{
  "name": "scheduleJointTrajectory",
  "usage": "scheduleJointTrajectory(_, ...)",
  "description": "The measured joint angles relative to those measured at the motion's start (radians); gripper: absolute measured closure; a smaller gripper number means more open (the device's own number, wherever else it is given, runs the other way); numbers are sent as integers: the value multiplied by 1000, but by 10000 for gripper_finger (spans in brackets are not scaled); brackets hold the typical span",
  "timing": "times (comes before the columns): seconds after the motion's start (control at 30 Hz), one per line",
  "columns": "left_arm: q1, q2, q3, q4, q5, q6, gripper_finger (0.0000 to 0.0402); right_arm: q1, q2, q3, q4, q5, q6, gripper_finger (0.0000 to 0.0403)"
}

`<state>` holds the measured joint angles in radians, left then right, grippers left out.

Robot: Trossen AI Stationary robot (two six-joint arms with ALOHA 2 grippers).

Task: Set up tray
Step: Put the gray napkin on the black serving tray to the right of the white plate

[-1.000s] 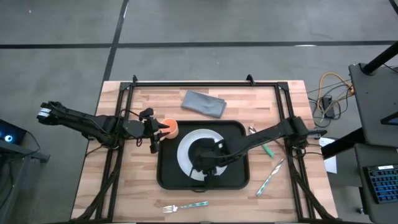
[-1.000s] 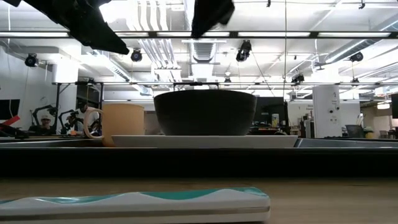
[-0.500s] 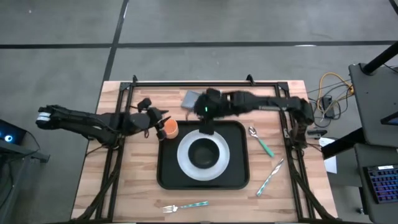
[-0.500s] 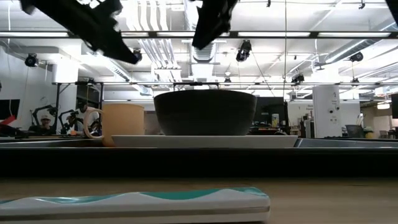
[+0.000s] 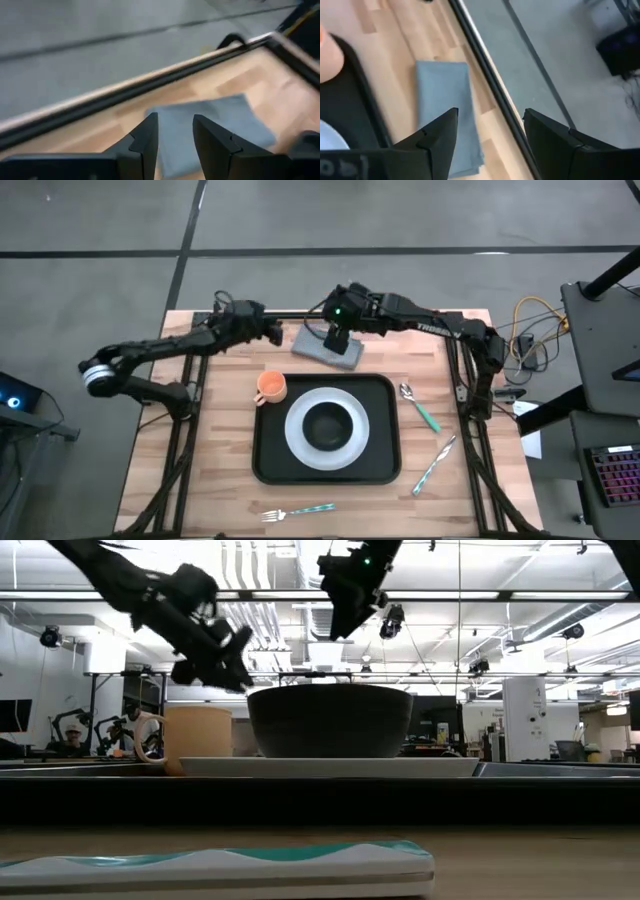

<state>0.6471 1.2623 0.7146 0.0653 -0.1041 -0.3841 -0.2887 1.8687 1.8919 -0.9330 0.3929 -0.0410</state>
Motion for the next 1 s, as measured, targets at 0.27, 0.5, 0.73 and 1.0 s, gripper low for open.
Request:
scheduleJointTrajectory(0.27,11,325,317,-328,64,-22,299,-48,-10,0,0,0,8,186)
scheduleJointTrajectory(0.5,11,445,490,-578,86,-11,299,-50,-34,0,0,0,-37,186)
scheduleJointTrajectory(0.73,13,437,461,-527,191,-43,299,-53,-75,0,10,0,-98,186)
scheduleJointTrajectory(1.0,23,439,459,-511,212,-108,299,-52,-112,0,9,-4,-112,186)
